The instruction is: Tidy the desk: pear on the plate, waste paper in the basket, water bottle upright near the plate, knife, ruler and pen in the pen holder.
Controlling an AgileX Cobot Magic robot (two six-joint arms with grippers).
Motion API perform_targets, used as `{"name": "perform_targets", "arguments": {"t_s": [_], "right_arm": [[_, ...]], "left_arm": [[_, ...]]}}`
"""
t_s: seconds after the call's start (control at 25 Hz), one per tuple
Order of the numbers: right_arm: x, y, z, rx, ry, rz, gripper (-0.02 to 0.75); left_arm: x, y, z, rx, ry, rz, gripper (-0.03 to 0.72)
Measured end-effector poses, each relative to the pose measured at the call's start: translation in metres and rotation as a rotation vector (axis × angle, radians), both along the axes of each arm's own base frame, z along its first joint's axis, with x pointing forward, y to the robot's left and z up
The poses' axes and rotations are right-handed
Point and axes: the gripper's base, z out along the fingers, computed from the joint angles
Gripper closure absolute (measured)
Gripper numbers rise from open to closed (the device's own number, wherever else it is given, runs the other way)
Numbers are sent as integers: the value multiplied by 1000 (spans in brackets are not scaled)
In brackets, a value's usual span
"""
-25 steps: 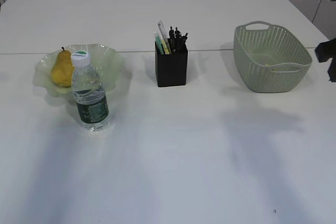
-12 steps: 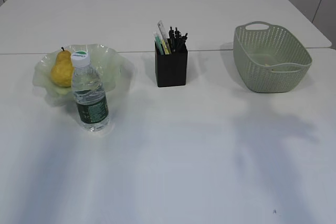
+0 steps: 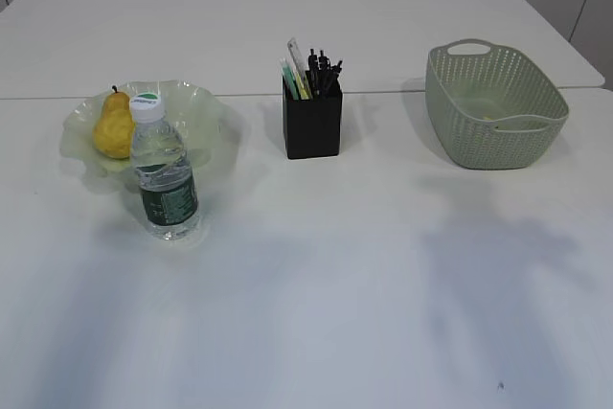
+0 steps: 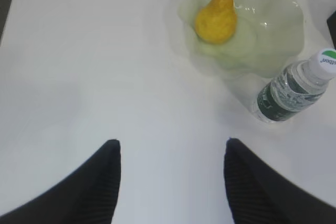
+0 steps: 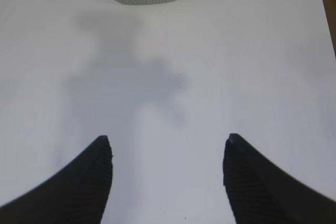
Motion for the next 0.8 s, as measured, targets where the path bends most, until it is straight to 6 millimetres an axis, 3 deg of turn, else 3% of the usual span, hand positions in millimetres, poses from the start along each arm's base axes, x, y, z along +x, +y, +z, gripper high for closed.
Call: {"name": "perform_targets", "arguments": {"t_s": [0.2,0.36,0.56,0.8], "right_arm": [[-32,1,17,31,-27,-29,248],[-68,-3,35,18,-105,-91,248],[-119,-2,50,39,-224,-96,248],[-164,-2,45,46,-323,-97,248]], "left_arm": [[-38,3,12,17,-10,25,246],[-84,5,15,20,-60,33,246],[-142,6,-14,18,-71,41,246],[-197,3,-49,-27,-192,21,245]]}}
